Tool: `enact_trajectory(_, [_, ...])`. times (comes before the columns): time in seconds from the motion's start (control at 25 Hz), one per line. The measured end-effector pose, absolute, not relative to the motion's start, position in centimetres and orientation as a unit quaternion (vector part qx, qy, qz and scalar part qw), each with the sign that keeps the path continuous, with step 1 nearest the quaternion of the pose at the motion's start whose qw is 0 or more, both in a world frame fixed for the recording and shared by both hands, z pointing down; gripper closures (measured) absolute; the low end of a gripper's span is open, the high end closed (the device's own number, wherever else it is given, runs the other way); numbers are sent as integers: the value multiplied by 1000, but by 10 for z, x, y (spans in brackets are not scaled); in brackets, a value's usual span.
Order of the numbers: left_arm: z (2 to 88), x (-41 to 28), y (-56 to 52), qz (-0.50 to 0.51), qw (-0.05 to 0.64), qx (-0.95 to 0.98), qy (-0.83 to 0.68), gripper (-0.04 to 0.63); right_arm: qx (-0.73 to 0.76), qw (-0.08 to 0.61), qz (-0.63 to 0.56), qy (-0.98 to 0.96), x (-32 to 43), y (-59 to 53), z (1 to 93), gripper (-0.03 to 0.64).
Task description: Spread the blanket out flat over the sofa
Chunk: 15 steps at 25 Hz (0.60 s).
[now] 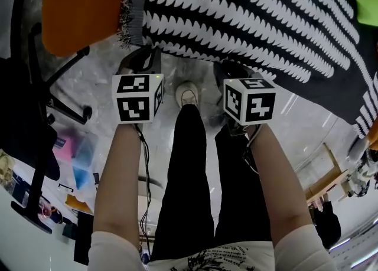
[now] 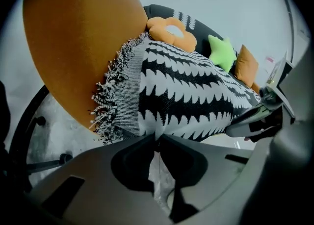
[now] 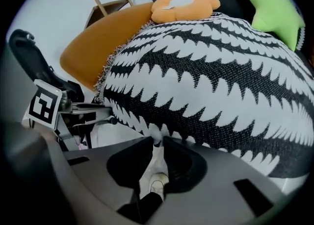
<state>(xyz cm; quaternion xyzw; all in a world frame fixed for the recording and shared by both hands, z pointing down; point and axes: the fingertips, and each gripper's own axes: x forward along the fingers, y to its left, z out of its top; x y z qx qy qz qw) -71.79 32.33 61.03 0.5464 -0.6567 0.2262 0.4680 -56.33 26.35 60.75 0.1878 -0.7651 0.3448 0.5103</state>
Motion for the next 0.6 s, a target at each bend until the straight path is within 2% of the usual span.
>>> enact_trajectory(0.16, [618,-718,320,215,461,535,-674,506,185,497,323,-783,-563,265,612,528])
enact_trajectory(0.24, [618,-713,324,213,466,532,-675,455,180,499,326,-783,-560,267,613,516])
enact_trajectory(0.4, [617,-706,334,221,479,526,-667,375,175,515,332,-771,-552,271,614,450])
enact_trajectory(0.6, [581,-695,346,216,484,506,-681,344,169,512,311,-783,-545,270,574,422])
